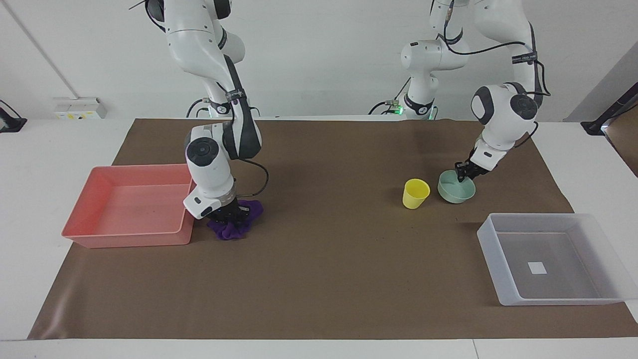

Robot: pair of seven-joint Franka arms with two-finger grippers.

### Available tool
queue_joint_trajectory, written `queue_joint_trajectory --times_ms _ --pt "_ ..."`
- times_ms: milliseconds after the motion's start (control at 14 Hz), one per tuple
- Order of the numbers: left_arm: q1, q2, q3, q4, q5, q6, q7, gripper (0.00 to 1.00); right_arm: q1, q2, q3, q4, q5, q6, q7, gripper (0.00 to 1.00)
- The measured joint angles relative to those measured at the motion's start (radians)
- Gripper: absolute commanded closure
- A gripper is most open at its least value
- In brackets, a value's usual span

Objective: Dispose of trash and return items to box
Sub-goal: 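Grasp the purple cloth with the right gripper while the left gripper grasps the bowl, then drop the cloth in the pink bin while the left gripper places the bowl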

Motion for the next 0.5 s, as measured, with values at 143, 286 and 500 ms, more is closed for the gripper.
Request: queue_joint_trajectory --times_ms 143,286,500 --pt "-0.005 -0.006 -0.002 0.013 -0.003 -0.003 -0.003 1.0 -0.005 -0.002 -0.001 0.014 0.0 0.0 0.024 0.99" --pt "-0.006 -0.021 -0.001 0.04 -0.003 -0.065 -0.005 1.0 -0.017 -0.014 -0.004 0.051 0.0 -0.026 0.029 0.99" --pt "-0.003 -0.094 0.001 0.181 -0.004 -0.32 -0.011 1.0 -0.035 -0.077 -0.004 0.172 0.0 -0.234 0.029 0.99"
